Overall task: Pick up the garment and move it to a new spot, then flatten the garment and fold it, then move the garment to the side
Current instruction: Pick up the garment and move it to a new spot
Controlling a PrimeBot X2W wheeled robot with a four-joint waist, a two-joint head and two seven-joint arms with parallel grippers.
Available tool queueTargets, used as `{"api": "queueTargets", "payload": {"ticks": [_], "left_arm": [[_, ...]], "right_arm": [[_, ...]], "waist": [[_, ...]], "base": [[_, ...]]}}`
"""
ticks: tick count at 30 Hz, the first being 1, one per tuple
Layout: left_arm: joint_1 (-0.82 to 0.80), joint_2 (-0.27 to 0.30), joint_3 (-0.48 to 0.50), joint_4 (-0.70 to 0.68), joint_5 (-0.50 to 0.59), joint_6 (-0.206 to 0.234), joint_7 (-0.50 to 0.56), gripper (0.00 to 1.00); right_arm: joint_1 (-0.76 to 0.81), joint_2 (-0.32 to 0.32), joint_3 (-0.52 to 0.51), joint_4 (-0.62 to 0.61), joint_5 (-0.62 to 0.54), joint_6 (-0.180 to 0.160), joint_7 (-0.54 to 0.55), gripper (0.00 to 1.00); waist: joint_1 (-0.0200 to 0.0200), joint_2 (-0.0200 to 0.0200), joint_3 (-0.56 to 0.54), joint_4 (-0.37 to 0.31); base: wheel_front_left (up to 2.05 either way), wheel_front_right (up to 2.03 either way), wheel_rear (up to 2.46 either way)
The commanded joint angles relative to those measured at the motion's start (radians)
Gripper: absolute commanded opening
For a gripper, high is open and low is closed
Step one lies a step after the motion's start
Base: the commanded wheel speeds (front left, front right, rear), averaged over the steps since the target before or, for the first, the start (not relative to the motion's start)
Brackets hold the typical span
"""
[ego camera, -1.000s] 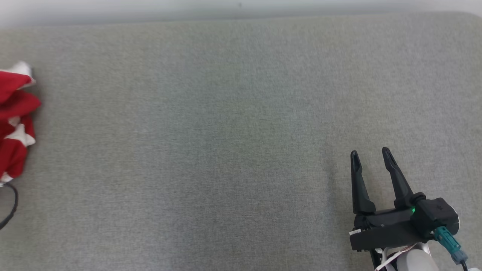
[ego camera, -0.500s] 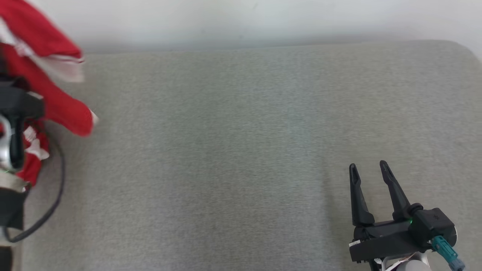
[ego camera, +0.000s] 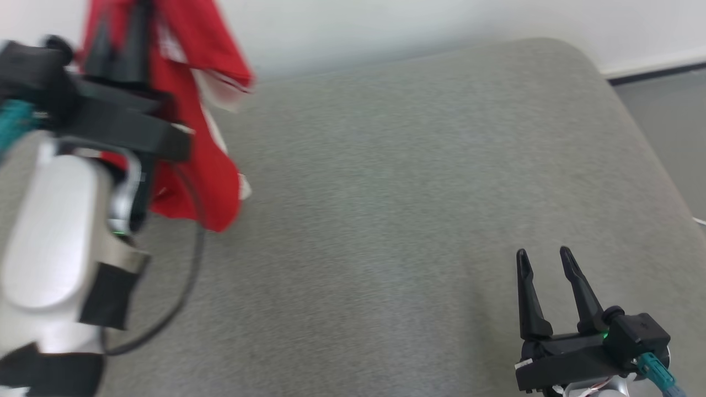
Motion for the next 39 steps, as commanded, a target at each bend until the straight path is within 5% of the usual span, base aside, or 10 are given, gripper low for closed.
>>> {"api": "queueTargets", "payload": {"ticks": [1,9,25,26,27,28,39], "left_arm": [[-0.013,-0.014,-0.015,-0.005,-0.006,0.001,0.005,0.00],[0.017,-0.131,-0.195,0.038,-0.025,0.002,0.003,0.00],[0.187,-0.174,-0.417,0.372,-0.099,0.002,-0.050,0.00],[0.186,-0.176,-0.420,0.380,-0.104,0.002,-0.054,0.08],[0.184,-0.178,-0.421,0.385,-0.106,0.002,-0.056,0.80],[0.182,-0.181,-0.422,0.385,-0.106,0.002,-0.057,1.00],[0.284,-0.185,-0.323,0.197,-0.070,0.002,-0.057,1.00]], "right_arm": [[0.009,0.000,-0.003,0.000,0.008,0.003,-0.001,1.00],[0.012,-0.001,-0.007,0.001,0.023,0.003,-0.001,1.00],[-0.016,-0.001,0.018,0.019,0.007,0.003,-0.001,1.00],[-0.015,-0.001,0.017,0.019,0.005,0.003,-0.001,1.00],[-0.012,-0.001,0.016,0.019,0.003,0.003,-0.001,1.00],[-0.006,-0.001,0.013,0.019,-0.001,0.003,-0.001,1.00],[0.049,-0.001,0.006,0.020,-0.021,0.003,-0.001,1.00]], "waist": [[0.0001,0.0000,0.000,-0.066],[0.0001,0.0000,0.017,-0.101],[0.0001,0.0000,0.017,-0.082],[0.0001,0.0000,0.013,-0.078],[0.0001,0.0000,0.008,-0.074],[0.0001,0.0000,0.002,-0.068],[0.0001,0.0000,-0.074,0.003]], "base": [[0.00,0.00,0.00],[0.00,0.00,0.00],[0.00,0.00,0.00],[0.00,0.00,0.00],[0.00,0.00,0.00],[0.00,0.00,0.00],[0.00,0.00,0.00]]}}
